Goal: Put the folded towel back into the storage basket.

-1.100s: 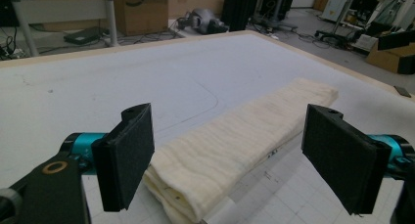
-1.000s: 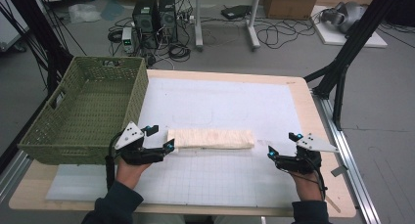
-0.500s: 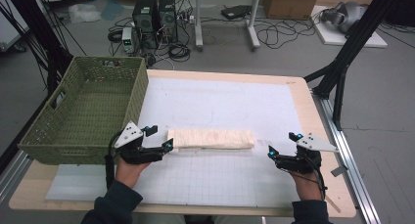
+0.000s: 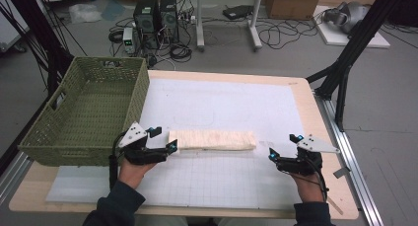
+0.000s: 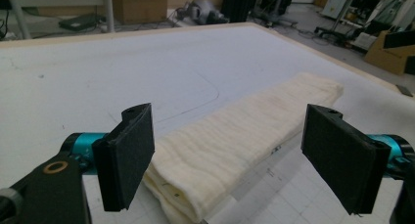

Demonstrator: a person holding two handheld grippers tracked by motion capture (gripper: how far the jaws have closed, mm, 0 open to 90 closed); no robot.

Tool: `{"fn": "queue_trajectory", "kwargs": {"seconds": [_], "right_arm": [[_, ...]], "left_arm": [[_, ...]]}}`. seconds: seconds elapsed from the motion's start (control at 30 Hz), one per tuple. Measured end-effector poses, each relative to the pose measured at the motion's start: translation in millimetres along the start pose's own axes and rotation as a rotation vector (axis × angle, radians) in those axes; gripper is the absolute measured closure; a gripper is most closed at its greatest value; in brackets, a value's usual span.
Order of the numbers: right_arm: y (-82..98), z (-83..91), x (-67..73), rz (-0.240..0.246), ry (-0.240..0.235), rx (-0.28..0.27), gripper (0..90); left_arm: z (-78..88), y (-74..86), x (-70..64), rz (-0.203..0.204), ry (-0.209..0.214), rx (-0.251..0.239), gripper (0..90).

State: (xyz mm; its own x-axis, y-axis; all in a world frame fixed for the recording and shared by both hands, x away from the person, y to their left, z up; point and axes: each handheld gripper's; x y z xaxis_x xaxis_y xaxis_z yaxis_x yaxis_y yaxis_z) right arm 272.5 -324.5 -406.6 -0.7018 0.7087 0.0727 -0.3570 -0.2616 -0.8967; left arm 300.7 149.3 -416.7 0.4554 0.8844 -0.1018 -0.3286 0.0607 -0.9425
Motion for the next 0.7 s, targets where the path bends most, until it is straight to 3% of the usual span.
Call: {"fn": "queue_trajectory", "kwargs": {"seconds": [0.1, 0.27, 0.43, 0.7], "right_arm": [[0.2, 1.4, -1.0, -0.007, 0.004, -0.007, 11.0], [1.7, 2.3, -1.8, -0.011, 0.005, -0.009, 11.0], [0.8, 0.9, -0.2, -0.006, -0.007, -0.009, 11.0], [0.9, -3.2, 0.1, 0.007, -0.021, 0.0, 11.0]], "left_arm": [[-5.8, -0.1, -1.5, 0.025, 0.001, 0.019, 21.6], [-16.2, 1.2, -6.7, 0.023, -0.011, 0.053, 23.4], [-28.3, -1.4, -7.5, 0.033, -0.088, 0.11, 25.1], [-47.3, 6.5, -1.7, 0.008, -0.218, 0.234, 29.1]]}}
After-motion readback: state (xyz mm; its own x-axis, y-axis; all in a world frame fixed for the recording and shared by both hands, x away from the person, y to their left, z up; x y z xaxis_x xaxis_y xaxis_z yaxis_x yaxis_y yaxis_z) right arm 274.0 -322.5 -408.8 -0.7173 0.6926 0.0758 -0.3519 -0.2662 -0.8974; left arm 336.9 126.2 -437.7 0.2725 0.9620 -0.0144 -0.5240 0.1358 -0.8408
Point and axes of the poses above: each handheld gripper's, and its own axes: z roughly backward along the jaws, y roughly out of its underside, x roughly to its left, and after that the axes turned 15 degrees about -y, right-handed
